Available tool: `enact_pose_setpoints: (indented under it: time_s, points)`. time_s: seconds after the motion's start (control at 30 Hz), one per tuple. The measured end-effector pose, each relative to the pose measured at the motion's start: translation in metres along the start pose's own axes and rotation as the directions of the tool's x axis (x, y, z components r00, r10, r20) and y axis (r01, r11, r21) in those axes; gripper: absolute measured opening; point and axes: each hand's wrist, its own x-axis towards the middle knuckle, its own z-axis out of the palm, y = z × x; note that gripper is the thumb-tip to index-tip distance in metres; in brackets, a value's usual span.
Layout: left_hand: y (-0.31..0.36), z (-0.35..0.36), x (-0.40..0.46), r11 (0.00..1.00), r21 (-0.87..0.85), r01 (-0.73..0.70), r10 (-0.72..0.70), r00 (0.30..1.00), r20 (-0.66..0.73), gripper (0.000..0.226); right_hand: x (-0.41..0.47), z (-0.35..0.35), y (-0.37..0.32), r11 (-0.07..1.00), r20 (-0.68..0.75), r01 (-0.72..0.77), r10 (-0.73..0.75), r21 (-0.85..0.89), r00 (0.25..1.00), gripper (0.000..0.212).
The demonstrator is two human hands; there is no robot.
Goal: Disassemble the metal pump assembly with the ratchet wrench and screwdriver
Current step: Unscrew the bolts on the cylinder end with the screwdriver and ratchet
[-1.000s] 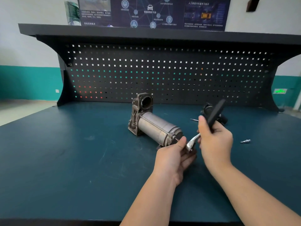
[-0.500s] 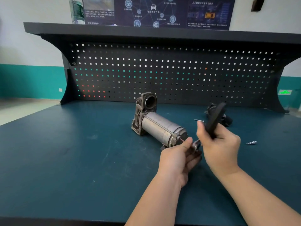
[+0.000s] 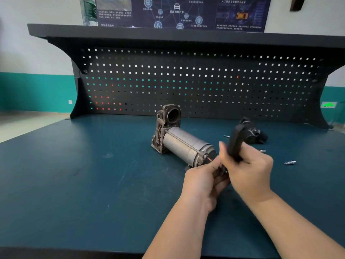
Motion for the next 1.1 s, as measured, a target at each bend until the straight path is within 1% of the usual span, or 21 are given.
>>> enact_pose_setpoints:
  time_s: [0.07, 0.13, 0.2, 0.23, 0.27, 0.33, 0.4, 0.47, 0.5, 0.57, 0.63, 0.67, 0.73, 0.77, 0.8, 0.87, 0.9, 0.97, 1.03, 1.07, 1.1]
  points:
    - [0.000, 0.000, 0.000, 1.000, -0.008, 0.005, -0.005, 1.000, -0.023, 0.013, 0.004, 0.002, 0.004, 0.931, -0.041, -0.357, 0.361, 0.079, 0.932, 0.037]
    - [0.000, 0.000, 0.001, 1.000, 0.004, 0.009, -0.008, 0.999, -0.034, 0.014, 0.008, 0.003, 0.013, 0.596, 0.006, -0.758, 0.785, 0.264, 0.620, 0.037]
    - [0.000, 0.000, 0.001, 1.000, 0.027, 0.007, -0.006, 0.999, -0.037, 0.016, 0.012, 0.002, 0.023, 0.348, 0.079, -0.888, 0.919, 0.301, 0.387, 0.034]
    - [-0.001, 0.000, 0.001, 1.000, 0.029, 0.001, 0.000, 0.999, -0.042, 0.018, 0.011, 0.001, 0.023, 0.425, 0.050, -0.872, 0.892, 0.243, 0.449, 0.035]
    - [-0.001, 0.000, 0.001, 1.000, 0.025, -0.005, 0.006, 0.999, -0.045, 0.020, 0.008, -0.001, 0.021, 0.606, -0.007, -0.779, 0.790, 0.160, 0.613, 0.038]
    - [-0.002, 0.000, -0.001, 1.000, 0.010, -0.012, 0.012, 1.000, -0.020, 0.023, 0.001, -0.004, 0.009, 0.928, -0.074, -0.373, 0.373, 0.020, 0.925, 0.040]
    - [-0.001, 0.001, -0.003, 1.000, 0.002, -0.018, 0.018, 1.000, 0.004, 0.025, -0.002, -0.001, 0.001, 0.995, -0.032, -0.098, 0.098, -0.009, 0.995, 0.039]
    - [0.001, 0.001, -0.002, 1.000, -0.013, -0.020, 0.019, 1.000, -0.017, 0.025, 0.001, 0.002, 0.000, 0.951, -0.023, -0.304, 0.306, 0.060, 0.952, 0.036]
    - [0.001, 0.001, -0.002, 1.000, -0.022, -0.014, 0.013, 1.000, -0.028, 0.025, 0.004, 0.002, 0.002, 0.858, -0.037, -0.496, 0.504, 0.132, 0.863, 0.037]
    - [0.000, 0.002, -0.002, 1.000, -0.020, 0.001, -0.002, 1.000, -0.030, 0.020, 0.007, 0.002, 0.013, 0.502, 0.027, -0.807, 0.844, 0.310, 0.535, 0.037]
    - [-0.001, 0.002, -0.001, 1.000, -0.010, 0.008, -0.008, 1.000, -0.028, 0.014, 0.010, 0.002, 0.023, 0.184, 0.127, -0.908, 0.960, 0.377, 0.248, 0.032]
    - [-0.002, 0.002, 0.000, 1.000, -0.013, 0.008, -0.008, 0.999, -0.033, 0.014, 0.010, 0.001, 0.022, 0.206, 0.115, -0.914, 0.959, 0.349, 0.260, 0.032]
    - [-0.002, 0.001, 0.001, 0.999, -0.033, 0.010, -0.012, 0.999, -0.048, 0.016, 0.006, 0.000, 0.017, 0.633, -0.037, -0.748, 0.768, 0.198, 0.640, 0.038]
    - [-0.002, 0.001, 0.001, 0.999, -0.040, 0.010, -0.011, 0.999, -0.041, 0.016, 0.004, -0.002, 0.011, 0.859, -0.091, -0.504, 0.511, 0.090, 0.854, 0.040]
    - [-0.001, 0.001, 0.000, 0.999, -0.038, 0.008, -0.009, 1.000, -0.024, 0.015, 0.002, -0.002, 0.003, 0.973, -0.078, -0.229, 0.229, 0.002, 0.970, 0.041]
    - [0.000, 0.001, -0.002, 1.000, -0.030, -0.001, 0.001, 1.000, -0.002, 0.013, 0.002, 0.000, 0.000, 0.999, -0.019, -0.006, 0.006, -0.031, 1.000, 0.039]
    - [0.001, 0.001, -0.002, 0.999, -0.039, -0.004, 0.003, 1.000, -0.009, 0.015, 0.002, 0.002, 0.001, 0.989, -0.025, -0.151, 0.151, -0.005, 0.988, 0.038]
    - [0.000, 0.001, -0.001, 0.998, -0.057, 0.005, -0.007, 1.000, -0.022, 0.019, 0.007, 0.003, 0.006, 0.738, -0.041, -0.654, 0.668, 0.165, 0.743, 0.038]
    - [0.000, 0.001, 0.000, 0.999, -0.037, 0.014, -0.015, 1.000, -0.025, 0.013, 0.009, 0.003, 0.020, 0.221, 0.125, -0.901, 0.950, 0.372, 0.285, 0.034]
    - [-0.001, 0.001, 0.000, 1.000, -0.024, 0.013, -0.013, 0.999, -0.029, 0.010, 0.010, 0.003, 0.024, 0.102, 0.160, -0.916, 0.971, 0.389, 0.176, 0.032]
    - [-0.002, 0.001, 0.001, 1.000, -0.018, 0.011, -0.011, 0.999, -0.035, 0.009, 0.011, 0.002, 0.026, 0.138, 0.146, -0.921, 0.968, 0.363, 0.202, 0.033]
